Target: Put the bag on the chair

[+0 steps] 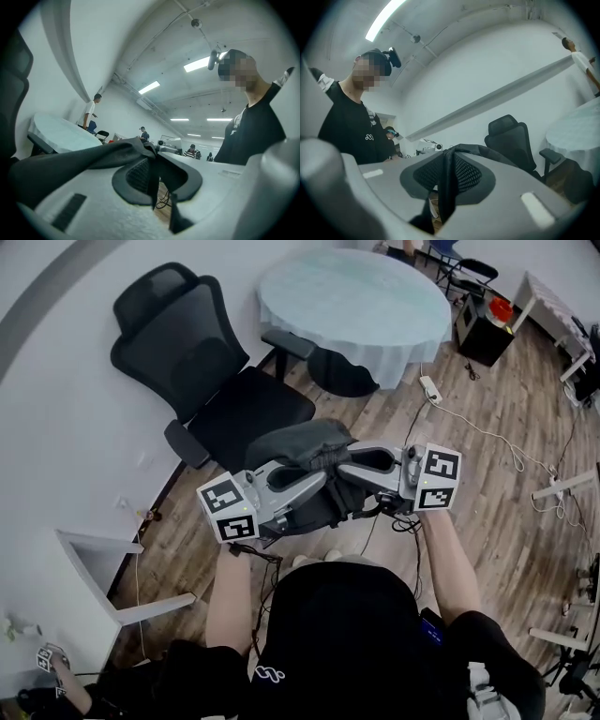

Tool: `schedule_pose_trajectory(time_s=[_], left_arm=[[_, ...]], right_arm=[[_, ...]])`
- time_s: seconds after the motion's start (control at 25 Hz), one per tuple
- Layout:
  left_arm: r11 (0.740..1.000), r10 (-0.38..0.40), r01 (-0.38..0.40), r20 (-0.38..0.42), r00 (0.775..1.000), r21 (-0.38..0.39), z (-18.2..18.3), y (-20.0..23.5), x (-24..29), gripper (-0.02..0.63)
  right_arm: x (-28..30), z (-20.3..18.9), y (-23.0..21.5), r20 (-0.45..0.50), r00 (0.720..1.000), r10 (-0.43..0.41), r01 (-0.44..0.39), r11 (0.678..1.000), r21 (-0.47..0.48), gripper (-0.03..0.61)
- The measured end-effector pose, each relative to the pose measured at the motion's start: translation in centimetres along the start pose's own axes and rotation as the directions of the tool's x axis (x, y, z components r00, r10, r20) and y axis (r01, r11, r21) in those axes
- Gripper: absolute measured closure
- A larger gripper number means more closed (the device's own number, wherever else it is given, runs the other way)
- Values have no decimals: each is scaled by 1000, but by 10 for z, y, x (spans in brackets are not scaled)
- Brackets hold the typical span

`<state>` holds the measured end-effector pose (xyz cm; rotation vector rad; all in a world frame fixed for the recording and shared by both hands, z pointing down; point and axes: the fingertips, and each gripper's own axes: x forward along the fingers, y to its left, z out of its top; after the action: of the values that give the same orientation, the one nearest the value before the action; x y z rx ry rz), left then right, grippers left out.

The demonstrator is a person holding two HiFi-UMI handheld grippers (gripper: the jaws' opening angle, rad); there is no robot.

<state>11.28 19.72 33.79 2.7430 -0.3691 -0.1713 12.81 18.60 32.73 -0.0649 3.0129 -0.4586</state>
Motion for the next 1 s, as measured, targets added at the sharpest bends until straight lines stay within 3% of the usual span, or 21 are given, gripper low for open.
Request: schedule_pose_trajectory(time_s=[0.2,0.56,1.0], left_arm=[[999,20,-19,-11,1000,44,-15,-5,2,578],[998,70,-70,7,997,-5,13,66,6,578],[992,26,-35,-76,997,-120,19,228,-18,577]], right_arm=[[-7,-13,6,-12,1000,9,-9,999,-51,495],[15,8,-63,-69,997,39,-42,998,-54,496],[78,-13,-212,-114,993,34,-25,996,84,505]])
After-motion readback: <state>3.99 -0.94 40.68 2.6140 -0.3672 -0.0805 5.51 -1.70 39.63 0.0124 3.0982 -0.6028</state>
